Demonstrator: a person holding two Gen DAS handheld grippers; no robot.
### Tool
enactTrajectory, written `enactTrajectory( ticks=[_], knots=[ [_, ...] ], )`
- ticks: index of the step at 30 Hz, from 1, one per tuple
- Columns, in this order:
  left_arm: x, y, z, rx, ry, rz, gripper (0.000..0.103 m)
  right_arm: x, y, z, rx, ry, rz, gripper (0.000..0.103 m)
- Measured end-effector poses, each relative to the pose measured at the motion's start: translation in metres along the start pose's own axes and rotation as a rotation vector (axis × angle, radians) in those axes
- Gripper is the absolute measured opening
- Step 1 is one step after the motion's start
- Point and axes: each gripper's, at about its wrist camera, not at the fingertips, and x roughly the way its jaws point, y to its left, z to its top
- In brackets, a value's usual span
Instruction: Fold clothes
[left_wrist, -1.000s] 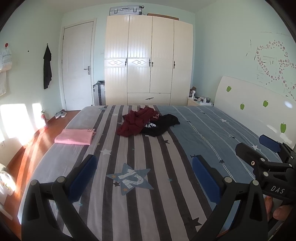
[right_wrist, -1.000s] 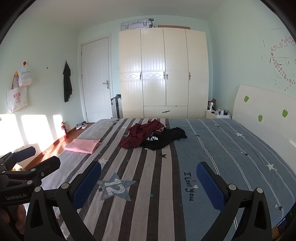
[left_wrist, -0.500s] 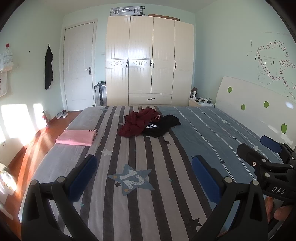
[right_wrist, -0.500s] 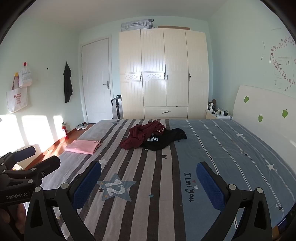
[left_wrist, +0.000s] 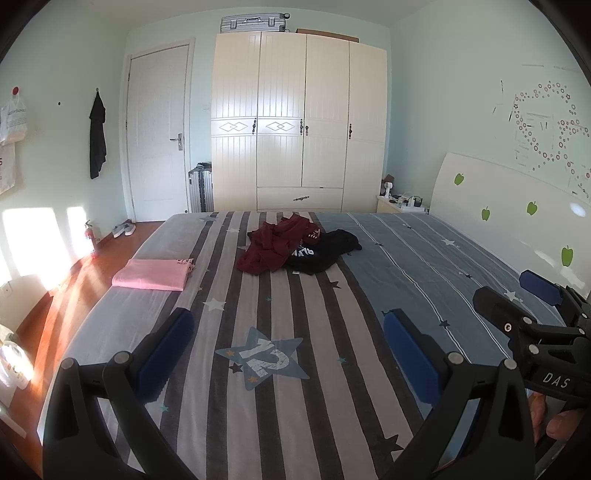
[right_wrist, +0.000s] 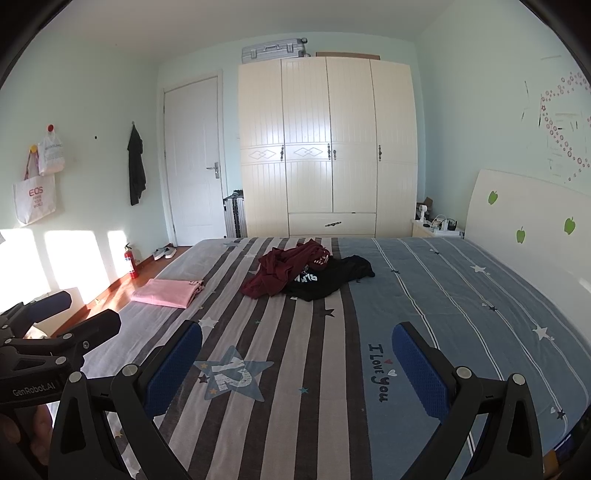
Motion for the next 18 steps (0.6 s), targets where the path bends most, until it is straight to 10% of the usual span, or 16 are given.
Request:
enactTrajectory(
  ticks=[18],
  knots=[
    [0.0010,-0.0028,-0.0004,0.004,0.001,-0.005,0.102,0.0009,0.0018,-0.0046,0.002,-0.001,-0.001,0.102]
  ],
)
